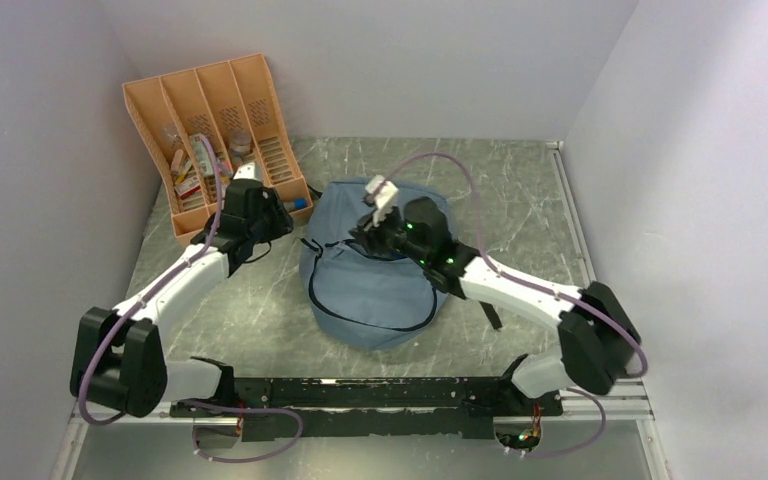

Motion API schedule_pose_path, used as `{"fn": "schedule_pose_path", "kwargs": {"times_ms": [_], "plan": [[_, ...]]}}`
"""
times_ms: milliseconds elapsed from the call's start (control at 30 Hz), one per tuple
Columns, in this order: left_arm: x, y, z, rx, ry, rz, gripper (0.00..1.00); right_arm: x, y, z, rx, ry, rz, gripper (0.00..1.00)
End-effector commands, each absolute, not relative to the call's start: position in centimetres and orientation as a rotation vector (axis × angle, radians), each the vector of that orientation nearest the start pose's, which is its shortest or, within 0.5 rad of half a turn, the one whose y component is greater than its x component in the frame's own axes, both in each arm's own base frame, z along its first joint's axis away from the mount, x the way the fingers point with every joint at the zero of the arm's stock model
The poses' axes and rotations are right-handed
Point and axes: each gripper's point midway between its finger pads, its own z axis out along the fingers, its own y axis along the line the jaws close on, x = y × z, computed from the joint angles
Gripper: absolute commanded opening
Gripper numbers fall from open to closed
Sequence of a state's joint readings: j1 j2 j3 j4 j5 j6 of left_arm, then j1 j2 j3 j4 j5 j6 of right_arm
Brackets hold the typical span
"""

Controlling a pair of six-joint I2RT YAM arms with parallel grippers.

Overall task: Pack the student bag
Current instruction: Zip the student bag at the center of the board.

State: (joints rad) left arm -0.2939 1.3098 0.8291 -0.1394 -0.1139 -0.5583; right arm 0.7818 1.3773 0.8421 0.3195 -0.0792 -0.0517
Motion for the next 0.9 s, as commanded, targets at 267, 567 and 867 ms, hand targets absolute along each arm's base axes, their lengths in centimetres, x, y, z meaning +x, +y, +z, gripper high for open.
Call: {"fn": "schedule_pose_path", "kwargs": {"times_ms": [267, 567, 867], "plan": [[33.1, -5.4, 16.8, -0.466, 2.094, -0.101, 0.52, 31.1, 41.4, 16.6, -1.528, 1.534, 0.468, 0.46], [31.2, -1.9, 18.8, -0.622, 2.019, 0.09, 0.55, 32.6, 41.7, 11.7, -1.667, 1.738, 0.229, 0.43], [31.0, -2.1, 18.9, -0.62, 2.01, 0.073, 0.55, 33.9, 41.0, 10.6, -1.705, 1.781, 0.041, 0.43]]}}
